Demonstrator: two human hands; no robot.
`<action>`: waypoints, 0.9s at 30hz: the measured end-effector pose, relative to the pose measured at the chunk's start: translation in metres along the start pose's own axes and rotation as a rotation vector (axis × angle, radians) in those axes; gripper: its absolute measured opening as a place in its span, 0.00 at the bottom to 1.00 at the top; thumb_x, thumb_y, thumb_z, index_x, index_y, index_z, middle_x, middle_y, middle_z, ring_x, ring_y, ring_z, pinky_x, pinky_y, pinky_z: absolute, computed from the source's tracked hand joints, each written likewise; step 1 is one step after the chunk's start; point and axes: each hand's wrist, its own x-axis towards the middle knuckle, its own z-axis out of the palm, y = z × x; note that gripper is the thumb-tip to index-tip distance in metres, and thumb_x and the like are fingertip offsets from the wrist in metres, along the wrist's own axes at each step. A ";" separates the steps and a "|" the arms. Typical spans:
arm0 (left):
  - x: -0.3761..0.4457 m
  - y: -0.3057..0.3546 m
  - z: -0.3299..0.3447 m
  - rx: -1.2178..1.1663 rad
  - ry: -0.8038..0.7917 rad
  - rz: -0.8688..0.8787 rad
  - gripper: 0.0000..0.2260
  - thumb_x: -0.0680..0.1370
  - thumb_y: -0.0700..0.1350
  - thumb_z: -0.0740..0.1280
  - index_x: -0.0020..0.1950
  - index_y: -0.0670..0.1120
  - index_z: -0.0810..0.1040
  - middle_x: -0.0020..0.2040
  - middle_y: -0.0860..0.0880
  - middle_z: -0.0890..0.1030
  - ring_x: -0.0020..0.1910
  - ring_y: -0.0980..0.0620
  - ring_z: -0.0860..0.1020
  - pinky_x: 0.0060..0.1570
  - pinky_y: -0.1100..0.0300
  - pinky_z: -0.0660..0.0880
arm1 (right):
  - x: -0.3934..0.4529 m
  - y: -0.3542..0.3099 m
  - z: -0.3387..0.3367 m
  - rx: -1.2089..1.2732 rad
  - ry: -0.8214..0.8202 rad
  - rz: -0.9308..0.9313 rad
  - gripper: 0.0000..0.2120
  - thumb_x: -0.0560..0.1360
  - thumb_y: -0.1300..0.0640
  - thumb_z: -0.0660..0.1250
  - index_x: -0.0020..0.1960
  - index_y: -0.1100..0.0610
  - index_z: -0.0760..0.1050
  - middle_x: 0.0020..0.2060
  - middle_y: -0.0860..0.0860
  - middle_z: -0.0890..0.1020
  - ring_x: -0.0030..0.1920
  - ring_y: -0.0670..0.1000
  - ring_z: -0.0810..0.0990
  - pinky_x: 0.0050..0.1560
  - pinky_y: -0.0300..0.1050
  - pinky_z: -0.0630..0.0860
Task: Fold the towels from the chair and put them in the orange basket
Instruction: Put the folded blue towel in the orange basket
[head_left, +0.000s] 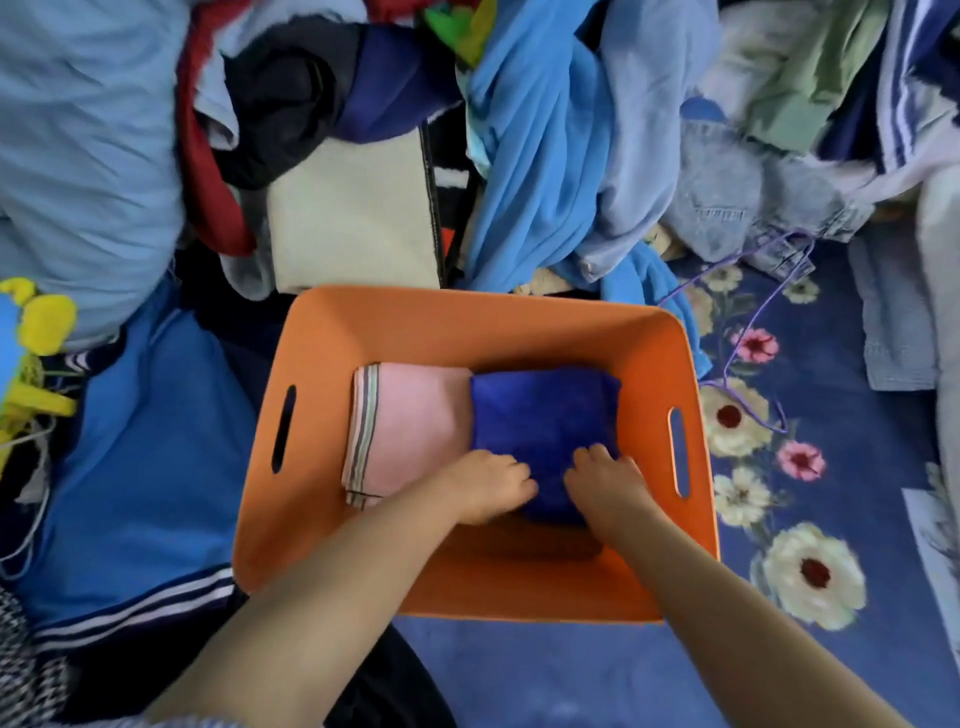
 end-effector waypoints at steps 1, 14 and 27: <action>0.002 0.001 -0.001 -0.013 -0.036 -0.017 0.14 0.80 0.36 0.54 0.65 0.37 0.68 0.62 0.39 0.72 0.60 0.40 0.72 0.51 0.48 0.71 | 0.001 -0.002 0.002 0.029 -0.102 0.025 0.21 0.75 0.61 0.65 0.67 0.59 0.67 0.66 0.57 0.67 0.67 0.56 0.65 0.61 0.48 0.70; 0.017 -0.007 0.017 -0.810 0.456 -0.856 0.18 0.79 0.48 0.61 0.66 0.43 0.66 0.62 0.43 0.70 0.61 0.42 0.71 0.54 0.53 0.70 | 0.041 0.015 0.010 0.561 0.189 0.464 0.20 0.80 0.59 0.52 0.71 0.59 0.58 0.69 0.61 0.64 0.66 0.60 0.66 0.64 0.49 0.67; 0.039 -0.013 0.025 -1.206 0.567 -0.789 0.23 0.78 0.40 0.62 0.72 0.44 0.62 0.68 0.45 0.70 0.65 0.46 0.70 0.62 0.57 0.67 | 0.066 0.040 -0.002 0.814 0.423 0.512 0.16 0.79 0.59 0.55 0.66 0.58 0.66 0.63 0.59 0.72 0.62 0.58 0.70 0.64 0.49 0.64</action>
